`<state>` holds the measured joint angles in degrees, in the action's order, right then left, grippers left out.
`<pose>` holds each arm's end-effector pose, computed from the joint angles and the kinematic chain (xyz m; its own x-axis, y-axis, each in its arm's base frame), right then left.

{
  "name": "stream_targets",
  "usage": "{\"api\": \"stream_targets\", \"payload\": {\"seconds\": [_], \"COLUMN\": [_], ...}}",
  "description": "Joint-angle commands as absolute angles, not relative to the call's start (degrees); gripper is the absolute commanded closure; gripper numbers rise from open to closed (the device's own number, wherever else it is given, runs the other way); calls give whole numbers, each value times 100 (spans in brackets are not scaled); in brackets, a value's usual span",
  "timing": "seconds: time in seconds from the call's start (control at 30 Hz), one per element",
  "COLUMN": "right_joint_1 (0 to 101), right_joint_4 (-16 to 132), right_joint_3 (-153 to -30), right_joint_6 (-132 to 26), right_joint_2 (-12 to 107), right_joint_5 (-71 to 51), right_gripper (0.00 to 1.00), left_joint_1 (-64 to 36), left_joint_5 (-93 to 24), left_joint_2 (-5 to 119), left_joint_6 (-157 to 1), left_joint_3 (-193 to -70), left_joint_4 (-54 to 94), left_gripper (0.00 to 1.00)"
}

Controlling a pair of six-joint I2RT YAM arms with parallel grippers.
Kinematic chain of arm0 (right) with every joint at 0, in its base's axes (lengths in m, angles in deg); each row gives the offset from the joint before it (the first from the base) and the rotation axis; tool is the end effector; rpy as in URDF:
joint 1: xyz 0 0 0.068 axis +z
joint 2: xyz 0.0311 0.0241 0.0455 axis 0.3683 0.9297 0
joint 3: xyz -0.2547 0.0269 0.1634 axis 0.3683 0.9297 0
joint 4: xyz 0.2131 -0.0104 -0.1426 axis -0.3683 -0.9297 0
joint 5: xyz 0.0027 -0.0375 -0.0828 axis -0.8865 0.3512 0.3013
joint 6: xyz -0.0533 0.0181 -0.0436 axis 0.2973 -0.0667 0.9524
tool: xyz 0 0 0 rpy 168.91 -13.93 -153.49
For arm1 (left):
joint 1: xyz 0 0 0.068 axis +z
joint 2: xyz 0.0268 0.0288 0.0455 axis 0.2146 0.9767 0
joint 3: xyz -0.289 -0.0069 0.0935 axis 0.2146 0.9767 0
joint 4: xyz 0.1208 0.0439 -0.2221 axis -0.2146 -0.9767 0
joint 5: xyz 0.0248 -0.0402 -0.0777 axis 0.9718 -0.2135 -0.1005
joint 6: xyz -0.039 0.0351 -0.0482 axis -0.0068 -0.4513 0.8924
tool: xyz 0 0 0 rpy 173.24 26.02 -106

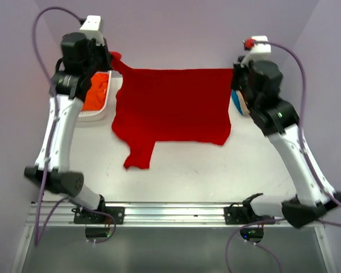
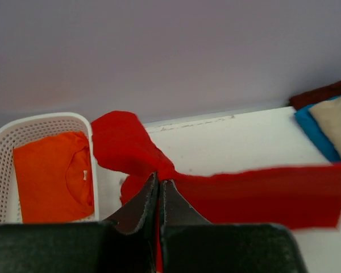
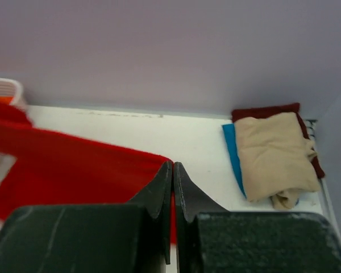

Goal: Fold and stack the t-shirts
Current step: Flatten the tshirt out

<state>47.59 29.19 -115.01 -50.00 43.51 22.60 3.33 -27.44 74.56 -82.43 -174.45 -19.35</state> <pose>0.2618 0.0997 0.5330 -0.1078 0.0116 -0.9941 -0.0073 0.9999 0.0125 0.3587 -0.0585 0.5193 -0.2788 -0.0767 -0.9573 0.1451 0.9820 -0.1209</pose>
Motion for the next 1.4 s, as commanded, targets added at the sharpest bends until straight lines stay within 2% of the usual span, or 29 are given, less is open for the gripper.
{"api": "stream_targets", "payload": {"seconds": [0.0, 0.03, 0.1, 0.17, 0.3, 0.4, 0.47, 0.7, 0.83, 0.97, 1.03, 1.17, 1.37], "right_joint_1": [4754, 4754, 4754, 4754, 4754, 4754, 4754, 4754, 4745, 4588, 4456, 4254, 4192], "right_joint_4": [4161, 4253, 4141, 3877, 3244, 2954, 2830, 3207, 3716, 3963, 4174, 4333, 4464], "right_joint_3": [-10482, -9982, -9793, -9906, -10599, -11083, -11093, -10172, -9416, -8888, -8650, -8781, -9072], "right_joint_6": [-4837, -4880, -4915, -4985, -5012, -4802, -4679, -4379, -4537, -5010, -5082, -5310, -5539], "right_joint_2": [2224, 1402, 764, 79, -48, 468, 829, 2394, 3298, 4194, 4530, 5592, 6035], "right_joint_5": [733, 147, -244, -623, -642, 357, 1190, 2731, 3346, 3463, 3437, 3270, 3314], "right_gripper": [100, 100, 100, 100, 100, 100, 100, 100, 100, 100, 100, 100, 100], "left_joint_1": [150, 123, 97, 88, 9, 123, -122, -413, -343, -264, -211, -123, -70], "left_joint_5": [-3590, -4000, -4381, -4838, -5348, -5184, -4456, -2391, -2071, -1931, -1878, -1956, -2044], "left_joint_2": [4680, 4254, 3097, 2564, 2008, 2490, 2980, 4275, 4846, 5626, 6040, 7270, 7739], "left_joint_6": [-8245, -8271, -8219, -8070, -7569, -7883, -8086, -8719, -8790, -8720, -8693, -8606, -8658], "left_joint_3": [-16554, -16366, -16075, -16170, -16355, -16251, -16014, -15021, -13976, -12729, -12542, -12742, -13313], "left_joint_4": [-702, -518, -393, -463, -253, -331, -384, -244, 141, 766, 968, 986, 1075], "left_gripper": [100, 100, 100, 100, 100, 100, 100, 100, 100, 100, 100, 100, 100]}}
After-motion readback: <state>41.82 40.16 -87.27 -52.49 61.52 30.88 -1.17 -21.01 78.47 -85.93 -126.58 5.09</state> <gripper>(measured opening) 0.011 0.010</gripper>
